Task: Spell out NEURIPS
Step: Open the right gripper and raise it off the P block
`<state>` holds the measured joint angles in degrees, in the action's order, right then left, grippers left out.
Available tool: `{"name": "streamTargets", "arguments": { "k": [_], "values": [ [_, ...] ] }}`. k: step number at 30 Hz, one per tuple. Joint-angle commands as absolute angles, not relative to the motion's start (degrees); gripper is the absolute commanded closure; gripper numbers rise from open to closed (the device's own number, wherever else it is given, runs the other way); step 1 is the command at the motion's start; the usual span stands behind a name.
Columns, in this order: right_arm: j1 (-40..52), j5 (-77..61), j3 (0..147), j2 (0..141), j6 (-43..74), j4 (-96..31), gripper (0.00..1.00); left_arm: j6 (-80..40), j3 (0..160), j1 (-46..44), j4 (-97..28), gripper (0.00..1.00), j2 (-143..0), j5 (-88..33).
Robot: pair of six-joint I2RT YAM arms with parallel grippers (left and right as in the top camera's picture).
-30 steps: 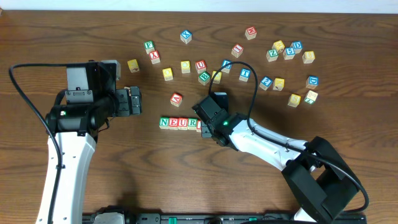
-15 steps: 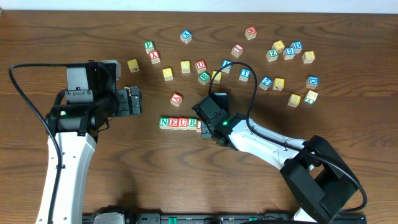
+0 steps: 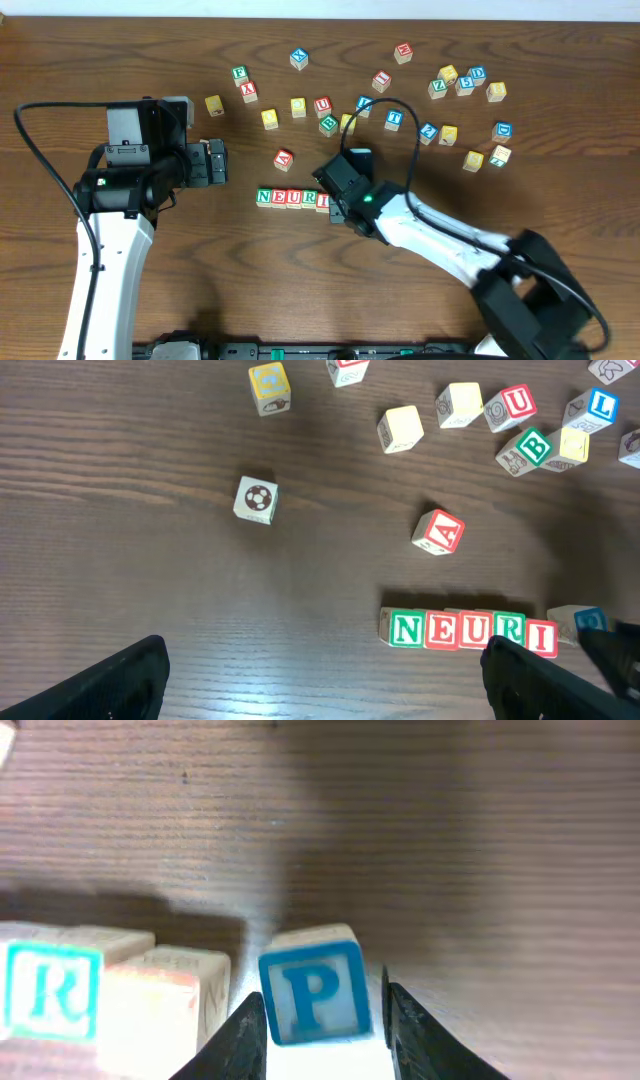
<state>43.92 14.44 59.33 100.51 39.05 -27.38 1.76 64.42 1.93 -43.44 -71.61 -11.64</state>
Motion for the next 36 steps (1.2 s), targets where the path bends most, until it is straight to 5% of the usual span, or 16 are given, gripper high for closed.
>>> {"name": "streamTargets", "arguments": {
  "k": [1, 11, 20, 31, 36],
  "values": [
    [44.69, 18.72, 59.05, 92.64, 39.72, -29.32, 0.62, 2.35, 65.69, 2.2, -43.48, 0.02, -71.48, -11.27],
    [43.09, 32.32, 59.05, 80.27, 38.76, -35.59, 0.46, 2.35, 65.69, 2.2, -43.48, 0.02, -71.48, -11.27],
    [24.64, 29.04, 59.05, 80.16, 45.43, -51.81, 0.35, 2.35, 65.71, 2.2, -43.48, 0.02, -71.48, -11.27],
    [13.91, 20.56, 59.05, 80.14, 45.17, -52.73, 0.32, 2.35, 65.71, 2.2, -43.48, 0.02, -71.48, -11.27],
    [13.96, 18.87, 59.05, 80.14, 46.74, -52.47, 0.4, 2.35, 65.71, 2.2, -43.48, 0.02, -71.48, -11.27]
  ]
}}
